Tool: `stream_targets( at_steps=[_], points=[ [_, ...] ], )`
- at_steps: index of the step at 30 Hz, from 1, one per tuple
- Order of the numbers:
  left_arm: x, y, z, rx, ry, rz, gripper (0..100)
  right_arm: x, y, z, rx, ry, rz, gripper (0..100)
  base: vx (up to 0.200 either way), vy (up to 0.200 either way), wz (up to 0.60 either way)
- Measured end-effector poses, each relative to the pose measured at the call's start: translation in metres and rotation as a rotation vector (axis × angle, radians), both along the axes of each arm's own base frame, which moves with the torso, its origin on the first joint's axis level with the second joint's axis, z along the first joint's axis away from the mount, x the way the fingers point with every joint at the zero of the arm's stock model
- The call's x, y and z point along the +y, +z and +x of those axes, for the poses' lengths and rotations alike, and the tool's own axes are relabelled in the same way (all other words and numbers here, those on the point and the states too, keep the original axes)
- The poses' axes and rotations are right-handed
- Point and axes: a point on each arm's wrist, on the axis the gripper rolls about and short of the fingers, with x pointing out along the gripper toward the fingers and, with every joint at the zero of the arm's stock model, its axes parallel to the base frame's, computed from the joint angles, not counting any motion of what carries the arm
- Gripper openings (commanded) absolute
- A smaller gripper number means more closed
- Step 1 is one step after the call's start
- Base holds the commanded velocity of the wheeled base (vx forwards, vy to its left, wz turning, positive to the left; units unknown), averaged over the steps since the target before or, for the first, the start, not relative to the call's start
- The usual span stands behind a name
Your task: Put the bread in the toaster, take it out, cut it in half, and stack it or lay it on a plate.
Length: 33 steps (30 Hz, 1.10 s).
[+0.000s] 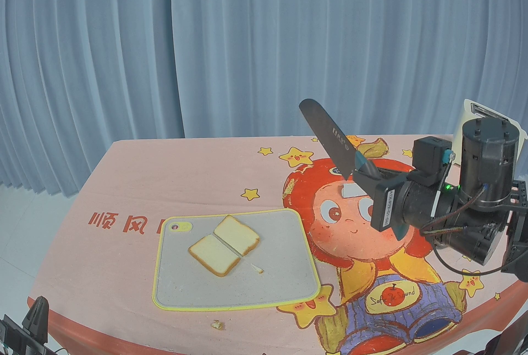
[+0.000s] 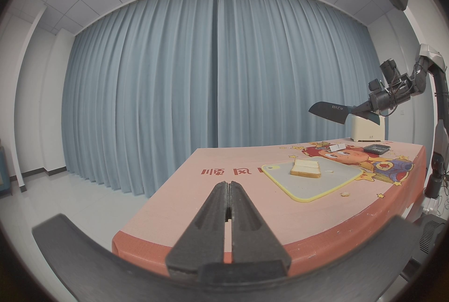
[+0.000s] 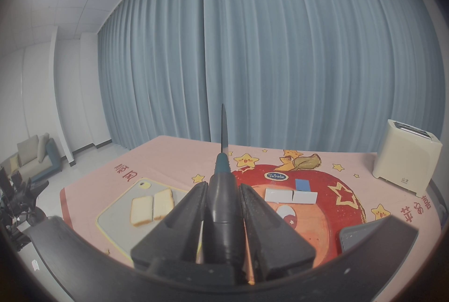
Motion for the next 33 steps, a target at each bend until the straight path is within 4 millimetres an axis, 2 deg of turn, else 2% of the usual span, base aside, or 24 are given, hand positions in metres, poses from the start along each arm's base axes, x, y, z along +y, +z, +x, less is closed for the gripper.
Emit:
stream_targets(
  at_steps=[20,33],
  points=[
    [0.0,0.0,0.0,0.001,0.001,0.0,0,-0.017,-0.002,0.023,-0.023,-0.093,0.003,0,0.0,0.0,0.0],
    [0.0,0.0,0.0,0.001,0.001,0.0,0,-0.032,-0.012,0.036,0.016,-0.154,-0.03,0,0.0,0.0,0.0]
  ],
)
